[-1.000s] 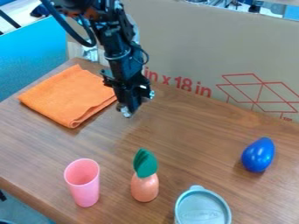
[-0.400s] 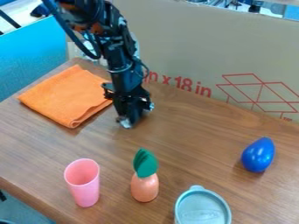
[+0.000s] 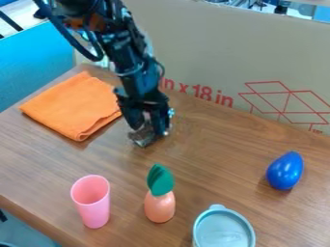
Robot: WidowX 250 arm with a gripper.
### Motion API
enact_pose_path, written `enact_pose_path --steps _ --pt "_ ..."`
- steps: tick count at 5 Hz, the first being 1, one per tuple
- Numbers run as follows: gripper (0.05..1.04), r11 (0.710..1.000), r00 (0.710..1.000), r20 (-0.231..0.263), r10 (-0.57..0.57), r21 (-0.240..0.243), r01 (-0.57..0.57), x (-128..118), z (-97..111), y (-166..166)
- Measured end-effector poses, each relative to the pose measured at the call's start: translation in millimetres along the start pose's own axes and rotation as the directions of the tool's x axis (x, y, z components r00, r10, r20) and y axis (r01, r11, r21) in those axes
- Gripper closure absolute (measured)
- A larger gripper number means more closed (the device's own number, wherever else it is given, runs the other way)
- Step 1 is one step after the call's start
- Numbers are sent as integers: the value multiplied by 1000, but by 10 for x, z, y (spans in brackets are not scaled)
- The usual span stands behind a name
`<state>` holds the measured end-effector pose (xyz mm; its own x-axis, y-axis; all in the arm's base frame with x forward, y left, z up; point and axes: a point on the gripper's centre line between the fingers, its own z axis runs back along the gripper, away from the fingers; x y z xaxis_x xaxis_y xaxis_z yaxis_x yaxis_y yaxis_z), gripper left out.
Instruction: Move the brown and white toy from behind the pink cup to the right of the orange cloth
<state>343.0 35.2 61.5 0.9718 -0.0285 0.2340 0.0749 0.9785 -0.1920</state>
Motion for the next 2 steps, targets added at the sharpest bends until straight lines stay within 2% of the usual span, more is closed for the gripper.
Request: enact_pose_path --steps 1,2 --pt "76 1000 1000 27 -15 -7 15 -19 96 -3" --pt "80 999 999 37 -24 45 22 -124 286 1"
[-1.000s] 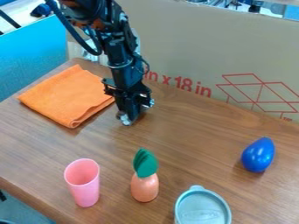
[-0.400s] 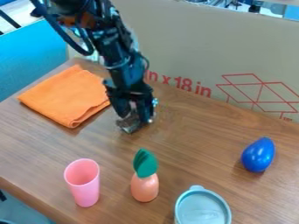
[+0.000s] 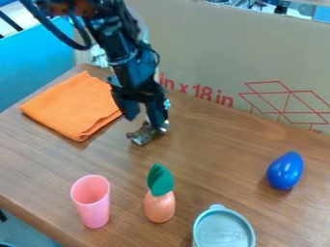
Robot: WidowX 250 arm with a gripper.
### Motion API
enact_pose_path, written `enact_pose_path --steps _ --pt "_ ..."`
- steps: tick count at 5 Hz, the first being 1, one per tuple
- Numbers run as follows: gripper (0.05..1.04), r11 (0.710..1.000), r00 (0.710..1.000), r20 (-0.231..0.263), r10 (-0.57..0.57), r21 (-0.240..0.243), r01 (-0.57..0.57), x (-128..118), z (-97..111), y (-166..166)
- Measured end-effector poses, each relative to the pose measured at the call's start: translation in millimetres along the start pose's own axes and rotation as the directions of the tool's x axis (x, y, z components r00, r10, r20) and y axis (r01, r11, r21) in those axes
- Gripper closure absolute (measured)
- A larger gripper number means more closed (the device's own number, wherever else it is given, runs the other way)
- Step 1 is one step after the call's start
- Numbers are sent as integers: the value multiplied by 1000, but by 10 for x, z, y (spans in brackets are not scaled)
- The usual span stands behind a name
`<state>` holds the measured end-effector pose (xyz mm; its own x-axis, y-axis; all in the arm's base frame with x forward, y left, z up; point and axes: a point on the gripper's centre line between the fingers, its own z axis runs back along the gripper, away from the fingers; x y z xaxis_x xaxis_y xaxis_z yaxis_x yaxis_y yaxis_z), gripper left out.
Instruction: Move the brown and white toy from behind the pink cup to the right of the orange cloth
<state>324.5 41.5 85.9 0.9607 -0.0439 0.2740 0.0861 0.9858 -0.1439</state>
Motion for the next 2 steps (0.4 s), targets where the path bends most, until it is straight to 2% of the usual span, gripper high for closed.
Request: enact_pose_path --steps 1,2 --pt "81 995 998 -67 -10 96 16 -352 223 13" --pt "81 994 995 -93 -43 96 52 -676 286 -62"
